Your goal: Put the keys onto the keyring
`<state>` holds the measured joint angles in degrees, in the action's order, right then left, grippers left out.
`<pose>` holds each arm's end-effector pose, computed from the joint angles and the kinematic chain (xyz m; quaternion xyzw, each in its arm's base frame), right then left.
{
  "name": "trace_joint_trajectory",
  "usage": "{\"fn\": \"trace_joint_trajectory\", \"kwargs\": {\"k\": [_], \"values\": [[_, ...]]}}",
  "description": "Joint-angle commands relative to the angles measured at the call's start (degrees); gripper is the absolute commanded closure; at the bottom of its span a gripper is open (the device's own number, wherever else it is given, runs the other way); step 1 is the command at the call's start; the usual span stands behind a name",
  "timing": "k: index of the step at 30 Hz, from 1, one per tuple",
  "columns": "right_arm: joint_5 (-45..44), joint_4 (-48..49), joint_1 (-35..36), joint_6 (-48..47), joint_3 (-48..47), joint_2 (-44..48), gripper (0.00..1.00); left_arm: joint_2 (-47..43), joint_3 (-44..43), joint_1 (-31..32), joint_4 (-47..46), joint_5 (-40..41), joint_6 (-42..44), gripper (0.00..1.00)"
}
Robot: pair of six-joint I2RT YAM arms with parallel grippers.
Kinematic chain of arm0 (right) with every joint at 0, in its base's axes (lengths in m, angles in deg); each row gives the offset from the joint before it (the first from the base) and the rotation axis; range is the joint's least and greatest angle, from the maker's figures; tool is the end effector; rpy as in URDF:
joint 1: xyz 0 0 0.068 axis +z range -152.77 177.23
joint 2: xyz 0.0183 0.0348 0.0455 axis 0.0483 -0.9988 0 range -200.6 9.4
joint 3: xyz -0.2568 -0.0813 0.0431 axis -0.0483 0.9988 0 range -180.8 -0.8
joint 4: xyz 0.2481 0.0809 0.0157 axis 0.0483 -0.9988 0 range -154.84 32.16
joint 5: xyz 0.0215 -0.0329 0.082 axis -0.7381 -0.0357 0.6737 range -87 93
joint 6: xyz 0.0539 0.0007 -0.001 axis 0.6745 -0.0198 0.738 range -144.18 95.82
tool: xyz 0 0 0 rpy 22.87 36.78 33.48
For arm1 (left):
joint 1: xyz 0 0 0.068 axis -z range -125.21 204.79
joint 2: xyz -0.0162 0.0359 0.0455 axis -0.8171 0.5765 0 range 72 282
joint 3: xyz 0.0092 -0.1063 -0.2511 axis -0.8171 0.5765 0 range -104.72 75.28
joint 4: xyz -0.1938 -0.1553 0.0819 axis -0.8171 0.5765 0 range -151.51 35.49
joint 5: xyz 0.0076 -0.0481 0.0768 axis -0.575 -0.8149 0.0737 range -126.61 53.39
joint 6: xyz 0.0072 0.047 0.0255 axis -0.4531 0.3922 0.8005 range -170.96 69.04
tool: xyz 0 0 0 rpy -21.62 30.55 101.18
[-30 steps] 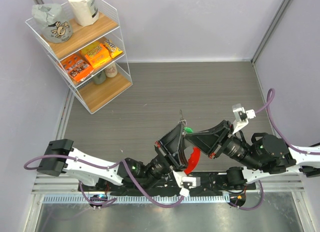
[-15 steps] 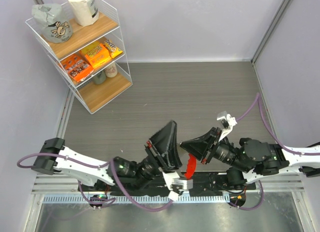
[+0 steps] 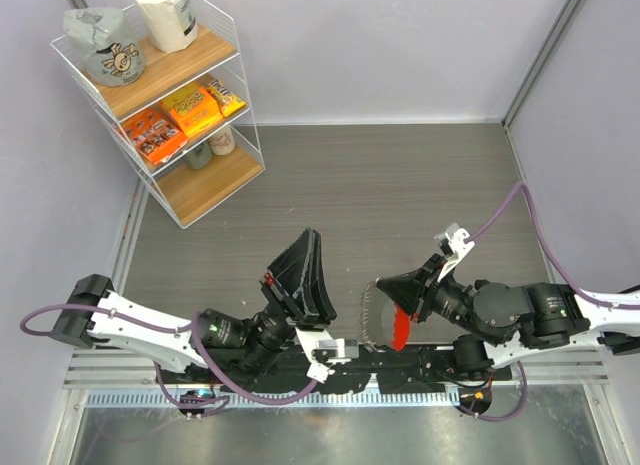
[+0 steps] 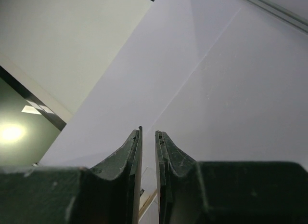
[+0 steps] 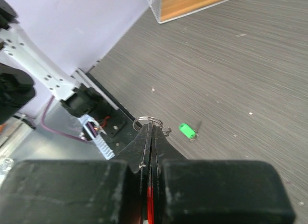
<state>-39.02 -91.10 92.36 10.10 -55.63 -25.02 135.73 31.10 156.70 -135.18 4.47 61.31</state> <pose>0.0141 0.1105 0.3821 -0.1768 0.7425 0.4065 0.5022 -0.0211 -0.2135 0.4065 0.3738 0.2343 0.1880 0.8775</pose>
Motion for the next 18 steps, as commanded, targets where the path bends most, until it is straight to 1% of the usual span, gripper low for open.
{"fn": "trace_joint_trajectory", "kwargs": {"k": [1,3,7,9,10,11,12,13,14,15,16,17,18], "values": [[-5.5,-6.4,0.1,3.7,-2.4,-0.2,0.94,-2.0,1.6,0.3,-11.7,5.3,-3.4,0.78],[-7.3,-8.4,0.2,4.4,-2.4,-1.2,0.95,-2.9,2.5,0.3,-11.7,7.7,-5.6,0.78],[-9.0,-9.0,-0.4,4.7,-1.7,-3.4,0.94,-6.0,4.7,0.3,-11.6,14.1,-13.0,0.73],[-8.3,-8.8,-2.3,4.3,-1.2,-4.0,0.95,-8.1,5.4,0.3,-9.8,18.7,-17.7,0.73],[-6.9,-8.5,-4.1,3.5,-1.2,-4.3,0.94,-9.9,6.5,0.3,-7.3,20.4,-21.6,0.74],[-4.8,-7.6,-6.5,3.1,-0.7,-4.7,0.95,-11.9,7.3,0.3,-2.6,21.9,-26.5,0.74],[-3.6,-7.0,-7.7,1.8,-0.1,-5.3,0.95,-14.9,8.1,0.2,5.8,22.7,-33.8,0.75],[-0.8,-5.7,-10.3,0.4,0.2,-5.6,0.95,-18.3,8.3,0.2,16.6,22.8,-41.4,0.75],[0.8,-5.2,-11.5,-0.1,0.8,-6.2,0.94,-21.6,7.8,0.2,31.3,22.0,-51.5,0.75],[3.1,-4.1,-14.2,-1.2,0.9,-6.3,0.95,-25.2,6.8,0.0,43.7,19.4,-61.5,0.76],[4.2,-3.4,-15.2,-1.6,1.4,-7.0,0.95,-28.4,6.2,-0.3,51.4,17.1,-70.0,0.76],[6.4,-2.4,-17.4,-2.7,1.7,-7.2,0.95,-30.7,6.5,-0.5,54.3,16.1,-73.9,0.76],[7.4,-1.5,-18.4,-3.4,2.3,-7.2,0.94,-33.4,7.0,-0.5,56.1,15.4,-75.9,0.76]]}}
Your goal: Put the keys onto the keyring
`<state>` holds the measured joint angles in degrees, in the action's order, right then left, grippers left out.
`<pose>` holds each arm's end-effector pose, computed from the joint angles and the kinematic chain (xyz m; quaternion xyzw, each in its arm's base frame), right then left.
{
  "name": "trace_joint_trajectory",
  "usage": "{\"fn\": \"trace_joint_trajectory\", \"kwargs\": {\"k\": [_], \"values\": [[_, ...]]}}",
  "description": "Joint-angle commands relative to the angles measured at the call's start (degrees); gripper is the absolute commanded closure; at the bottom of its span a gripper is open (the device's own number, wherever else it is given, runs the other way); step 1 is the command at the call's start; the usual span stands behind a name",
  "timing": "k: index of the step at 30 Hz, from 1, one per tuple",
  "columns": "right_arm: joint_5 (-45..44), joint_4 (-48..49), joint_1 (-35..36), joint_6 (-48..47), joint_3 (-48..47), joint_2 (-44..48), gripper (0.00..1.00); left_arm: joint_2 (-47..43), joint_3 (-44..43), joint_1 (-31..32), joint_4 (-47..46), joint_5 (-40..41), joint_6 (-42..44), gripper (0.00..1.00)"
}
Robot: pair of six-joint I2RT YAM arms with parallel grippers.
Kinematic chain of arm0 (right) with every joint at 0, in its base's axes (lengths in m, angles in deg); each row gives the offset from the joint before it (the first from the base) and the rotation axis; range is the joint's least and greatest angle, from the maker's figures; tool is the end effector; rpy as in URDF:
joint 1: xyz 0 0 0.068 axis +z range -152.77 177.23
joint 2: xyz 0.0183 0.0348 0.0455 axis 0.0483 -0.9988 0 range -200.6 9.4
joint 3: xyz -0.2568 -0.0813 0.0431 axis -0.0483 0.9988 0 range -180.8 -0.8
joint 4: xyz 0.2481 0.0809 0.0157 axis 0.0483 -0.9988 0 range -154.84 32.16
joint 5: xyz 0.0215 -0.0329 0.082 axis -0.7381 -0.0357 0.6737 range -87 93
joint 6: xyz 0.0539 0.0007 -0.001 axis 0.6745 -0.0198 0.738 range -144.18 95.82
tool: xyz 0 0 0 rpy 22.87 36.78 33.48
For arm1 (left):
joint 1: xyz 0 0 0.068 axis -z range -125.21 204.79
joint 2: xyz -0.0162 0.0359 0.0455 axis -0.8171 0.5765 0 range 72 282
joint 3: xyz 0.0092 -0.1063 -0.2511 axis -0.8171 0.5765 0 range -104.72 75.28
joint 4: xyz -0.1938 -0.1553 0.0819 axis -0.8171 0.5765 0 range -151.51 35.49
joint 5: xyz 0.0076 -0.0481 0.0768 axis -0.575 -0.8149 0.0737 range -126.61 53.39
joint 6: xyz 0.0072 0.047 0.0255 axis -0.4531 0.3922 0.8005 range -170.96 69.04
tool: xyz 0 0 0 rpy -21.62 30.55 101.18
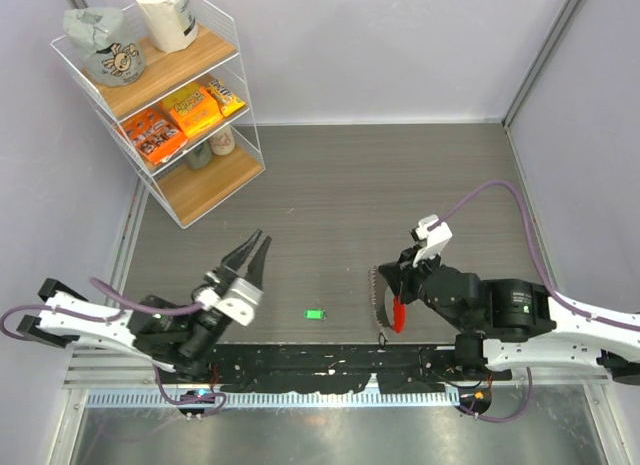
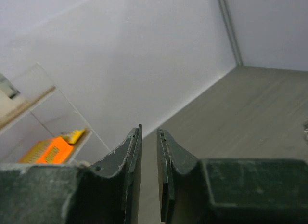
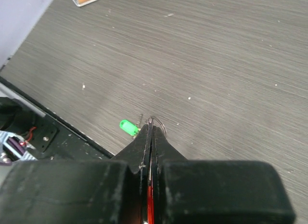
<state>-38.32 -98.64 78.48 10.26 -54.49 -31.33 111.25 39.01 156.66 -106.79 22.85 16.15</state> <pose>0.0437 0.1291 0.3522 -0.1511 0.8078 0.2481 0.5129 0.0030 -0.1350 0.3897 0.3059 0.4852 -0.0459 0.8179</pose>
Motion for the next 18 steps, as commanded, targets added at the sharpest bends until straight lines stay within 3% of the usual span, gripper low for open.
{"fn": "trace_joint_trajectory", "kwargs": {"k": [1,10,18], "values": [[8.7,7.1,-6.8,-4.5,1.3,-1.2,0.95,-10.3,-0.8,-0.4,29.6,-3.4,-32.0,0.76],[28.7,21.0,-22.6,-6.3,9.4,-3.3,0.95,-10.5,-2.8,-1.9,50.6,-12.7,-46.7,0.69],[43.6,34.8,-29.5,-2.9,8.4,-9.8,0.95,-7.9,0.8,-5.8,54.7,-24.6,-57.9,0.68]]}}
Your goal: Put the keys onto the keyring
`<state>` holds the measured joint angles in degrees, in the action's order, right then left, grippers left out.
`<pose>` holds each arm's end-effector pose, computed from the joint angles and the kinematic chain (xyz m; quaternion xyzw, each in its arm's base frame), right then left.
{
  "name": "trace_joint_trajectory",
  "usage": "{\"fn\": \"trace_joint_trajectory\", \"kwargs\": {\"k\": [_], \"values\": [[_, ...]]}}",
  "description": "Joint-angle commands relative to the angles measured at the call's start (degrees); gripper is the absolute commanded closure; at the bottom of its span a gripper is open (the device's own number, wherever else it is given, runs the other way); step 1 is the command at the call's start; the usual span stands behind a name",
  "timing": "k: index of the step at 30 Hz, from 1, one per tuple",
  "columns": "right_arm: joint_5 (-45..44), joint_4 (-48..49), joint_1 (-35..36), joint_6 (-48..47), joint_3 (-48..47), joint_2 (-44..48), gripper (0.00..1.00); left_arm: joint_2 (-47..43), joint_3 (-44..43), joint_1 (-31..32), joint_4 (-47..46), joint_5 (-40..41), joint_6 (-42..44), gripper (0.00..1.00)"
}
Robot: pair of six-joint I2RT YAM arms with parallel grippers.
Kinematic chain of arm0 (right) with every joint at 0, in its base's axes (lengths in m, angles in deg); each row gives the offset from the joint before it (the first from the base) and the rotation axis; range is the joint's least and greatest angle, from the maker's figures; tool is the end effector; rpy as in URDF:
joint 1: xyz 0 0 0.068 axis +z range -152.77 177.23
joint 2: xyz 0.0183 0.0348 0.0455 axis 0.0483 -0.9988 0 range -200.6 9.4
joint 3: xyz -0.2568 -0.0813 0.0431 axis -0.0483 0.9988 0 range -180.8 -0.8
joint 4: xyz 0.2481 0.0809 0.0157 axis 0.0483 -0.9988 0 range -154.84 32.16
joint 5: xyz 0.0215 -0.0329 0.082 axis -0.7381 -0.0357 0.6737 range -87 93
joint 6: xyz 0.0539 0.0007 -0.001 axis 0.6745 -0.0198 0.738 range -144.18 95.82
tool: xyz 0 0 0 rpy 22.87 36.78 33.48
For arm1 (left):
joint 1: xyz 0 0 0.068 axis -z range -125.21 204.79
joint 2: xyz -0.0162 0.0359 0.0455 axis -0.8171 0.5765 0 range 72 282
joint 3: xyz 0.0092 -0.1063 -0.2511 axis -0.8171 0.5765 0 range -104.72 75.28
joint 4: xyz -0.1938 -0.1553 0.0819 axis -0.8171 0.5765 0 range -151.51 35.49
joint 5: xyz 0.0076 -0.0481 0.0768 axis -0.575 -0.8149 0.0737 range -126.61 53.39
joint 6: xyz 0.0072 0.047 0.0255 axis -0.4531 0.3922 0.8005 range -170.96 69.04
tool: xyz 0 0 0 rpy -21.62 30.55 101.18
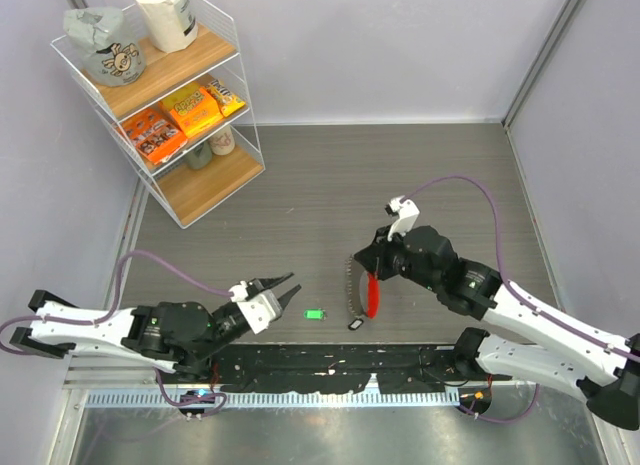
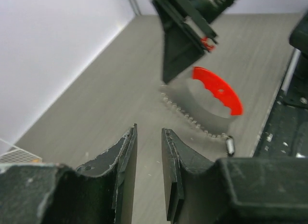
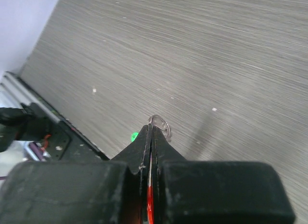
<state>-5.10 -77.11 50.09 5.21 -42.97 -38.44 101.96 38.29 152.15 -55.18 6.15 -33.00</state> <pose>0.1197 0.1496 0.2987 -0.1338 0.8311 0.3079 0.4433 0.0077 -0.1293 0.3361 0.4141 0.5692 -0.2261 0.6734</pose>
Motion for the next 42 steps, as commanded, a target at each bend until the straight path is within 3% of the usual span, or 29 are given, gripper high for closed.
{"fn": "trace_joint_trajectory", "kwargs": {"k": [1,10,20,24,29,32,33,36,38,42], "values": [[11.1,14.5,-1.0,2.3,-3.5,-4.1,0.95,1.7,2.2,-1.4,2.6,-7.8,-9.8,0.68],[25.5,32.0,-1.1,1.3,-5.2,-11.4,0.94,-5.0,6.8,-2.8,3.3,-3.2,-14.6,0.63],[40.6,34.4,-1.1,-6.0,-7.5,-11.2,0.95,-13.3,7.6,-2.8,0.1,-11.6,-12.9,0.57],[37.7,39.6,-1.1,-2.9,-6.0,-14.2,0.95,-11.9,5.8,-2.8,2.2,-11.7,-13.0,0.57],[31.7,54.4,-0.9,6.1,-2.3,-20.3,0.95,-11.1,5.1,-2.8,3.9,-11.5,-14.4,0.57],[25.9,54.0,-0.6,9.5,-0.6,-22.1,0.94,-11.6,4.9,-2.8,4.9,-11.5,-15.1,0.57],[24.6,53.3,-0.6,10.3,0.1,-22.9,0.93,-11.9,5.2,-2.8,5.1,-11.2,-15.1,0.57],[20.6,52.0,-0.5,13.2,5.0,-24.1,0.56,-12.9,5.7,-2.8,5.0,-10.3,-15.0,0.57],[17.8,50.6,-0.5,12.7,8.5,-22.8,0.42,-13.3,6.2,-2.8,4.4,-10.4,-15.0,0.57],[10.5,40.8,-0.6,8.9,12.3,-15.8,0.36,-12.6,6.4,-2.8,4.1,-10.2,-14.5,0.57]]}}
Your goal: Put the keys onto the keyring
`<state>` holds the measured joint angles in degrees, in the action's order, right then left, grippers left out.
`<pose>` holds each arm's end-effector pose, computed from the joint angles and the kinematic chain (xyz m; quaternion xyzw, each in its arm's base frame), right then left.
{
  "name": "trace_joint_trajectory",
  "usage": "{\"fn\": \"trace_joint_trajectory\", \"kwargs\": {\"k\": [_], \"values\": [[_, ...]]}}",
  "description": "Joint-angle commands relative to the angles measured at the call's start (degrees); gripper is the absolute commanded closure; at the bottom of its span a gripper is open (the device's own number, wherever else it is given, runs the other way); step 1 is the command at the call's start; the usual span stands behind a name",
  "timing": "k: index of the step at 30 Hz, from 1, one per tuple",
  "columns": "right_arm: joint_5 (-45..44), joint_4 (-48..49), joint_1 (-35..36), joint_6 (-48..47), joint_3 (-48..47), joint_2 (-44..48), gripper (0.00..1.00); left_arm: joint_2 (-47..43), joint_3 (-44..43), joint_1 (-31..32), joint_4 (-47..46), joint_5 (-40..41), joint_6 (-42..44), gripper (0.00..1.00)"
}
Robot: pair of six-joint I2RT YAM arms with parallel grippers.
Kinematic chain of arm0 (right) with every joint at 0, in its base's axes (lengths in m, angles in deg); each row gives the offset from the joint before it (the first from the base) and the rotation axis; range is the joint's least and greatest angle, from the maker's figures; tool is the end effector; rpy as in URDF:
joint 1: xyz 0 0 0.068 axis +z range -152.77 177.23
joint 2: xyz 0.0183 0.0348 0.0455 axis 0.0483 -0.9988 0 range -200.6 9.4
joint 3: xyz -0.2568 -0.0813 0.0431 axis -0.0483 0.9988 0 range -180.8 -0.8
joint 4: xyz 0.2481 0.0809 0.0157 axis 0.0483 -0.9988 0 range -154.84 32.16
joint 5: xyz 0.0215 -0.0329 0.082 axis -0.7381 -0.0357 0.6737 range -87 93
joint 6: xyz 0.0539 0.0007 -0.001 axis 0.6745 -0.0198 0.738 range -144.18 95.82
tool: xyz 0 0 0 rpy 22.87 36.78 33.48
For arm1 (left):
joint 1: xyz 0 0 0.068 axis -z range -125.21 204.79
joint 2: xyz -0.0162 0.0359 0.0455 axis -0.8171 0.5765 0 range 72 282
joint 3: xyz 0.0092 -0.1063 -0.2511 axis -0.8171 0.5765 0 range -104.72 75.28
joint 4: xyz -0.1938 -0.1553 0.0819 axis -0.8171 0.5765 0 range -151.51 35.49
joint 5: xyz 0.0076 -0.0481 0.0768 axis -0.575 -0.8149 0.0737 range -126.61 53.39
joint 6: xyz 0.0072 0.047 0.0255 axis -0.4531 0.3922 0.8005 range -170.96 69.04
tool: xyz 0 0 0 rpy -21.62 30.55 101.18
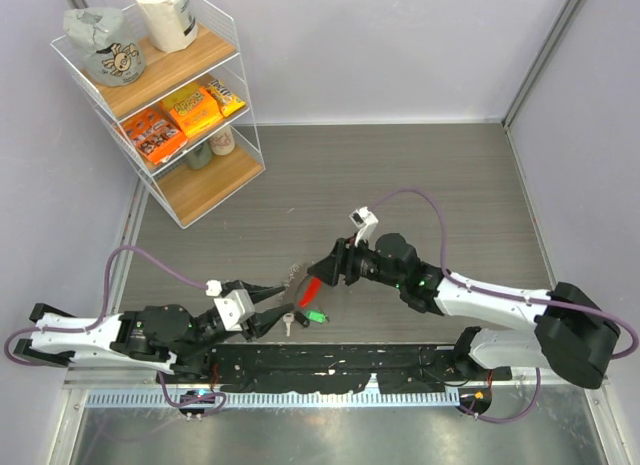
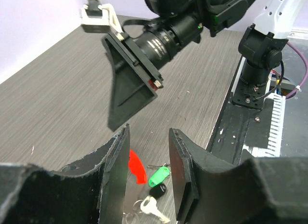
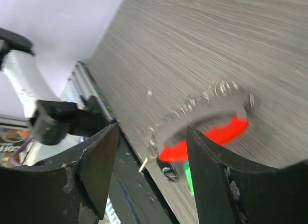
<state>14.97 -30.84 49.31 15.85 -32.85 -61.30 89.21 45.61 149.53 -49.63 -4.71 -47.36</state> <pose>0.1590 0.2160 0.2346 -0.1464 0.7598 0.5084 0.3778 0.0106 -0.0995 0.3041 0.3841 0.5900 -0.3527 0.6164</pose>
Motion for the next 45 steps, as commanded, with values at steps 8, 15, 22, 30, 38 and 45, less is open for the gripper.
{"fn": "trace_joint_trajectory", "kwargs": {"k": [8,15,22,30,38,45], "values": [[-19.8,-23.6,0.3,-11.1,-5.2,14.7,0.34,6.9,-1.6,-0.3,-4.5,1.6,2.0,0.54],[-17.4,-31.1,-0.1,-17.3,-18.2,1.1,0.42,14.2,-3.4,-1.1,-5.4,3.7,-0.2,0.54],[-16.6,-30.5,-0.2,-16.7,-24.6,-12.5,0.5,12.3,-2.1,-1.7,-5.5,4.5,-2.9,0.54],[-15.7,-29.1,-0.3,-15.3,-30.2,-22.4,0.51,6.7,-0.5,-1.8,-2.9,6.8,-6.2,0.54],[-18.2,-31.6,-0.2,-12.1,-37.8,-32.2,0.5,6.6,0.1,-1.8,-1.9,5.8,-7.9,0.54],[-21.6,-34.7,-0.3,-10.9,-41.9,-37.2,0.47,5.6,1.8,-1.8,-2.4,5.2,-8.6,0.54]]}}
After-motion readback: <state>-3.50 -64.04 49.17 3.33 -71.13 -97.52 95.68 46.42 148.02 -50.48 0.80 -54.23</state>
